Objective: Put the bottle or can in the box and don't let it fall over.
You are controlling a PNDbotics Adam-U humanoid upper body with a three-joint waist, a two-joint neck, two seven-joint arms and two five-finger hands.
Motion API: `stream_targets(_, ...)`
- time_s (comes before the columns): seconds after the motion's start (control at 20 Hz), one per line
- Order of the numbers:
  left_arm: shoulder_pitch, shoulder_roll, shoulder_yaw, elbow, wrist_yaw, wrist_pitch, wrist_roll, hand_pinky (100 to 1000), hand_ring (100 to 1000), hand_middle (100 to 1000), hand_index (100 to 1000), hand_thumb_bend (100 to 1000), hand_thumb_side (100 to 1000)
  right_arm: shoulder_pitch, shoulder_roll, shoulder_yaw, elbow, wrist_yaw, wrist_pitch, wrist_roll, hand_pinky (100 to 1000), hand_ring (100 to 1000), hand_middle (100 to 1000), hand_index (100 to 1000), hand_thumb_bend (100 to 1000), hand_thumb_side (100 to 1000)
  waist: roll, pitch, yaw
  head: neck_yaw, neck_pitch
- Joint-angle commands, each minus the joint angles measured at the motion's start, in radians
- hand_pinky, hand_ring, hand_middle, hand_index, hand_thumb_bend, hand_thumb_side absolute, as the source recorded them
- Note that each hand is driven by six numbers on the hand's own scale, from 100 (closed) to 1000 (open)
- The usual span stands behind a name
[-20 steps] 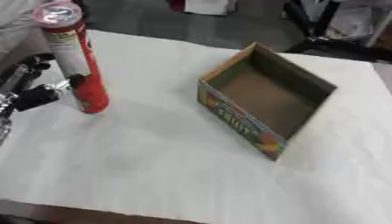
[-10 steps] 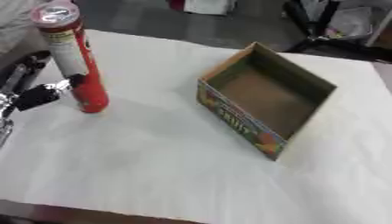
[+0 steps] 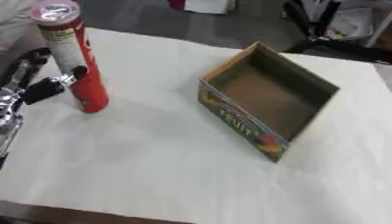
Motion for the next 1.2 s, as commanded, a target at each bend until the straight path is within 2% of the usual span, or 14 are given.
stream_targets(0.05,-0.033,0.01,0.01,0.003,0.028,-0.013,0.003,997,946,909,921,714,596,-0.013,-0.017,-0.007,-0.004,-0.003,0.003,-0.001,794,796,806,932,100,765,0.003,-0.01,-0.003,0.003,-0.013)
stream_targets(0.4,-0.061,0.001,0.002,0.028,-0.014,-0.014,0.002,995,944,908,916,711,586,-0.019,-0.016,-0.005,-0.004,-0.009,0.008,0.001,794,794,805,932,100,767,0.002,-0.005,-0.005,-0.021,-0.001)
stream_targets(0.6,-0.09,-0.009,-0.007,0.058,-0.056,-0.014,0.001,993,941,905,915,712,575,-0.025,-0.014,-0.002,-0.003,-0.015,0.009,0.002,794,791,802,932,100,777,-0.001,0.0,-0.007,-0.064,0.005)
stream_targets(1.2,-0.141,-0.05,-0.011,0.124,-0.121,-0.003,0.034,974,925,885,891,675,532,-0.036,-0.01,0.001,0.005,-0.021,0.022,-0.002,795,788,799,931,100,800,-0.008,0.013,-0.018,-0.061,-0.026)
